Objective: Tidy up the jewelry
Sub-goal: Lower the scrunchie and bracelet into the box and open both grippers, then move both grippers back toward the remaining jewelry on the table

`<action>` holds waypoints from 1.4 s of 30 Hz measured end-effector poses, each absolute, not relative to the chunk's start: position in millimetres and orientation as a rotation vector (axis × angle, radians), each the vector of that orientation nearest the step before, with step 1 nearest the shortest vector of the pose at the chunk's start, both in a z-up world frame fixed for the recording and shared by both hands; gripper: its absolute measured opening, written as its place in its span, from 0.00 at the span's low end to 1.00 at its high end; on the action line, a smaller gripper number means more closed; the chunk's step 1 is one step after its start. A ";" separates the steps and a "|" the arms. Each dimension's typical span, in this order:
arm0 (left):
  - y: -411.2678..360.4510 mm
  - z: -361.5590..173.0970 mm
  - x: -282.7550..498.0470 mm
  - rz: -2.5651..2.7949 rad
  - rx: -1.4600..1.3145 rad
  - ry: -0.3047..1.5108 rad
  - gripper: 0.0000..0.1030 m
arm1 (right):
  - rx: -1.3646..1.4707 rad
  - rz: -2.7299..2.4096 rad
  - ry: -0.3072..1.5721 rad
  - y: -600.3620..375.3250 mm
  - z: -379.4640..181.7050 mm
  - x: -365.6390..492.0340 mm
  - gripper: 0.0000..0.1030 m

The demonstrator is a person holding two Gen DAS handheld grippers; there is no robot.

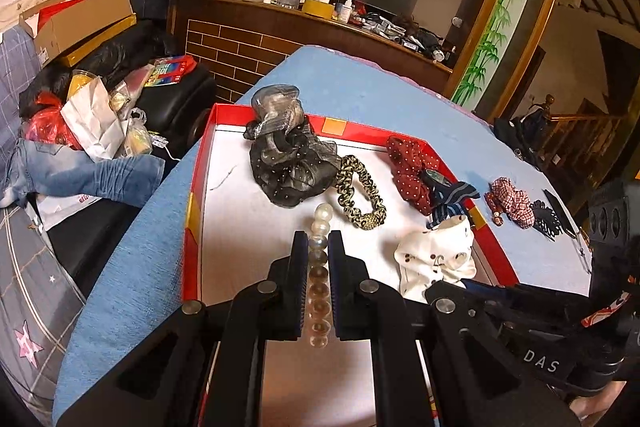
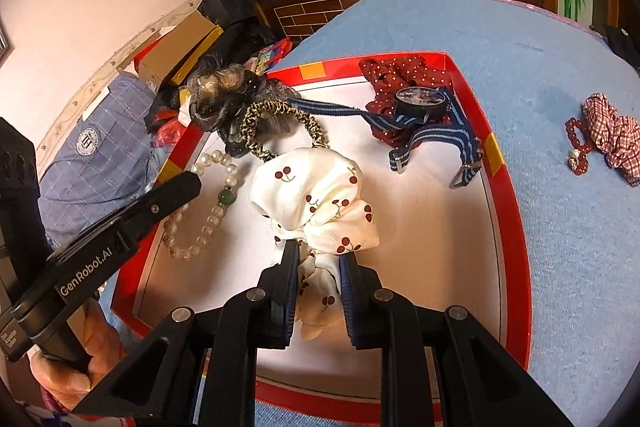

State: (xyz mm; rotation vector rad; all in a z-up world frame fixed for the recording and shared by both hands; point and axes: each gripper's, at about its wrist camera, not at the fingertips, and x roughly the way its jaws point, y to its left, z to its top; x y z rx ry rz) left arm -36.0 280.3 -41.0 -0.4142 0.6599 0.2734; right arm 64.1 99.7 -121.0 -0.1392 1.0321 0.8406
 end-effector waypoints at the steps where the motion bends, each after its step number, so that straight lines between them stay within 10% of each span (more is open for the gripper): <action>1: 280.1 -41.1 -35.4 0.274 -0.413 0.662 0.09 | -0.137 0.837 1.031 99.9 -121.0 64.6 0.21; 16: 278.6 -42.0 -31.8 0.260 -0.403 0.679 0.09 | -0.176 0.804 0.993 91.3 -115.7 58.9 0.45; 42: 240.1 -13.5 -38.3 0.212 -0.333 0.638 0.31 | -0.042 0.774 0.949 19.6 -86.2 53.9 0.48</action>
